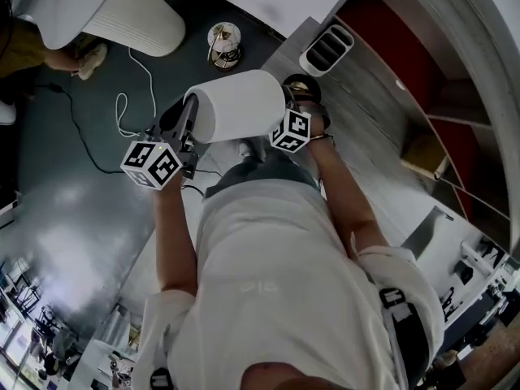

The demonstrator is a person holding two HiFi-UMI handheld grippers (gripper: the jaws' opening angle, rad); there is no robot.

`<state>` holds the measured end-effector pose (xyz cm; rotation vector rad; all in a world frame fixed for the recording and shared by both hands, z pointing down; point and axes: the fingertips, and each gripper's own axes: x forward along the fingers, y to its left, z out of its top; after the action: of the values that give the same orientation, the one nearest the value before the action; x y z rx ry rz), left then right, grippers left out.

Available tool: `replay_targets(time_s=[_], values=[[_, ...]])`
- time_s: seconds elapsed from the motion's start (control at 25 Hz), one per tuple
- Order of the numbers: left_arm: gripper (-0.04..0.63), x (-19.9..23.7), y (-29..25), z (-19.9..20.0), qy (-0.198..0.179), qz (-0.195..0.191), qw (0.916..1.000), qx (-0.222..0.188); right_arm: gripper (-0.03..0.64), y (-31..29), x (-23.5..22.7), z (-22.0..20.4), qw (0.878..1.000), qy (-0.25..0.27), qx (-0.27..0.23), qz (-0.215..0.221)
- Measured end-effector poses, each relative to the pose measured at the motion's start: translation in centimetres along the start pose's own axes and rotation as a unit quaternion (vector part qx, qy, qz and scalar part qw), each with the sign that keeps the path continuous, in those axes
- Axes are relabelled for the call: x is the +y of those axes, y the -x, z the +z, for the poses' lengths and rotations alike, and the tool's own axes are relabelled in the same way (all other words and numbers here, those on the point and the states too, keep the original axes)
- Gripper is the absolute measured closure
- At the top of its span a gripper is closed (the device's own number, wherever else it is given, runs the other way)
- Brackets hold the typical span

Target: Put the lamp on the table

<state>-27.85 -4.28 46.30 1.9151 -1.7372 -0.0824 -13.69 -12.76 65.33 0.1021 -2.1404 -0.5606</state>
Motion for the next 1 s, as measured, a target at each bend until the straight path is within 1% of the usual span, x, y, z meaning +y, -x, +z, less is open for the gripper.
replay_targets(time_s=[0.36, 0.6, 0.72, 1.0], values=[[0.56, -0.1, -0.5, -0.4, -0.003, 0.043, 0.999, 0.013, 0.552, -1.5, 0.6, 0.1, 0.999, -0.004, -0.03, 0.031], [0.56, -0.2, -1.0, -0.1, 0.001, 0.059, 0.9982, 0.015, 0.549, -1.7, 0.3, 0.1, 0.998, -0.011, -0.04, 0.041], [0.56, -0.3, -1.3, 0.2, 0.002, 0.062, 0.998, 0.015, 0.537, -1.7, 0.1, 0.2, 0.998, -0.012, -0.046, 0.045], [0.56, -0.9, -2.3, 0.9, -0.027, 0.071, 0.997, 0.017, 0.514, -1.8, -0.1, -0.2, 0.997, -0.029, -0.049, 0.05]])
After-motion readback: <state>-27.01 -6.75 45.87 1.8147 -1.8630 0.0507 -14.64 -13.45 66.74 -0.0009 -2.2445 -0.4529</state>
